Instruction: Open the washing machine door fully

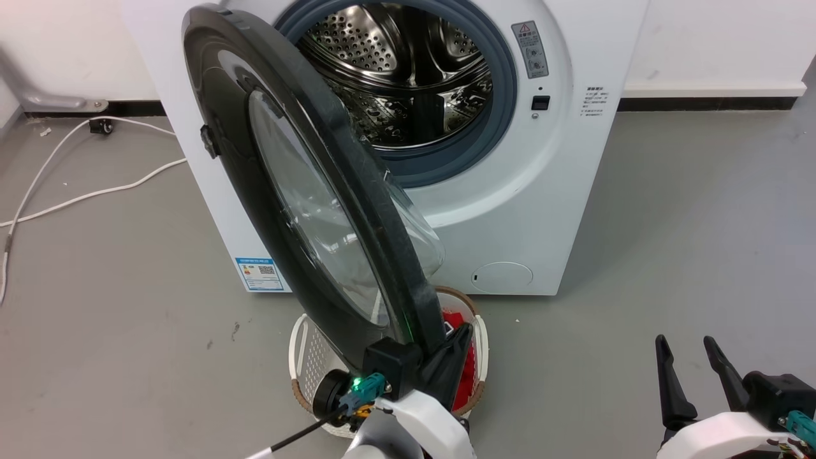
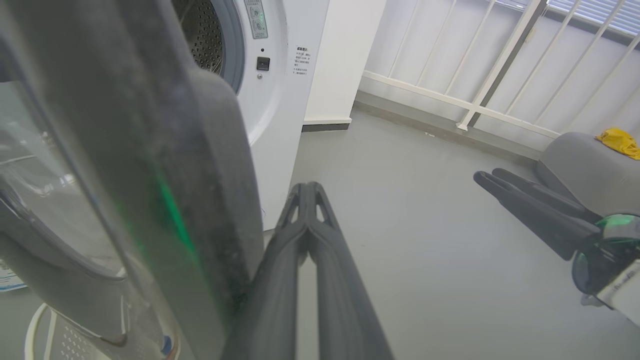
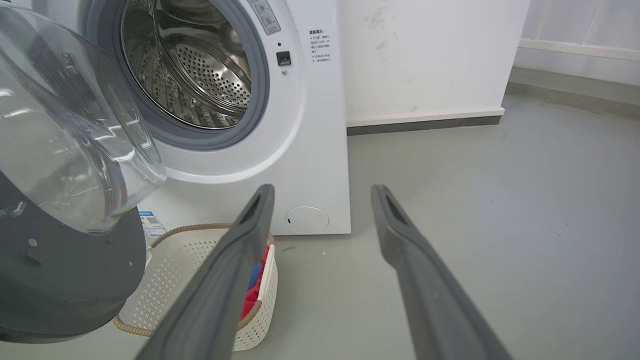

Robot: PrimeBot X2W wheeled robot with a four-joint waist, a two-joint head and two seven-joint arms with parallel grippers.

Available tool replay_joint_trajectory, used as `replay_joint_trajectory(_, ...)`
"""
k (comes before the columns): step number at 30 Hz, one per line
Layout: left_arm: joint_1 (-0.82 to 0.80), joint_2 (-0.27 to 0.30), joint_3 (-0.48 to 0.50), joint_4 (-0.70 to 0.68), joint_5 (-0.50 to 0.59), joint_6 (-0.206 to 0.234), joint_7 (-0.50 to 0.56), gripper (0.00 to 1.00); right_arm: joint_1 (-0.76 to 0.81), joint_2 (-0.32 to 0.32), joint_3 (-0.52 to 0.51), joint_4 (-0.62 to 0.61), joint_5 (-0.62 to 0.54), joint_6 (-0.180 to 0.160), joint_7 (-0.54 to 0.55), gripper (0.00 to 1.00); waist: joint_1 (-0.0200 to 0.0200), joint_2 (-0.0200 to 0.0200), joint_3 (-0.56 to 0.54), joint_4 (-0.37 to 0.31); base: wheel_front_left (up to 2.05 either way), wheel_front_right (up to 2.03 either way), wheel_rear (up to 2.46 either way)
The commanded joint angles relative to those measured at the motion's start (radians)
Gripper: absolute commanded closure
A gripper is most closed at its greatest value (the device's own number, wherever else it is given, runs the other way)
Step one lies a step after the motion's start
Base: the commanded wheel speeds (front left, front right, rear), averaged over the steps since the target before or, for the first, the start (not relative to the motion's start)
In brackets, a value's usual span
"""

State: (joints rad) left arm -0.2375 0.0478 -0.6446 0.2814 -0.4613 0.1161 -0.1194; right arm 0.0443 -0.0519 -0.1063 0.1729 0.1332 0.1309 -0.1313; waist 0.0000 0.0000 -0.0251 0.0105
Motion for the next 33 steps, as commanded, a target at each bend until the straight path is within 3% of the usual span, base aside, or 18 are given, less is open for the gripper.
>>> replay_joint_trajectory(1,0.016,0.051,0.037,0.008,0.007,0.036,-0.002,1.00,-0.002,0.003,-0.002,0.003,0.005,0.000,-0.001,0.00,0.0000,0.0000,0.000,0.007,0.00,0.00,0.00)
replay_joint_trajectory(10,0.064,0.082,0.032,-0.092,0.029,0.076,-0.018,1.00,0.004,0.003,-0.008,0.005,-0.001,0.000,0.002,0.00,0.0000,0.0000,0.005,0.066,0.00,0.00,0.00)
replay_joint_trajectory(18,0.108,0.066,-0.011,-0.158,0.044,0.088,-0.029,1.00,0.016,0.003,-0.008,0.002,0.002,0.000,0.004,0.00,0.0000,0.0000,0.008,0.143,0.00,0.00,0.00)
replay_joint_trajectory(33,0.154,0.110,0.067,-0.221,0.007,0.140,-0.062,1.00,0.009,0.002,-0.028,-0.022,-0.007,0.000,-0.004,0.00,0.0000,0.0000,0.022,0.332,0.00,0.00,0.00)
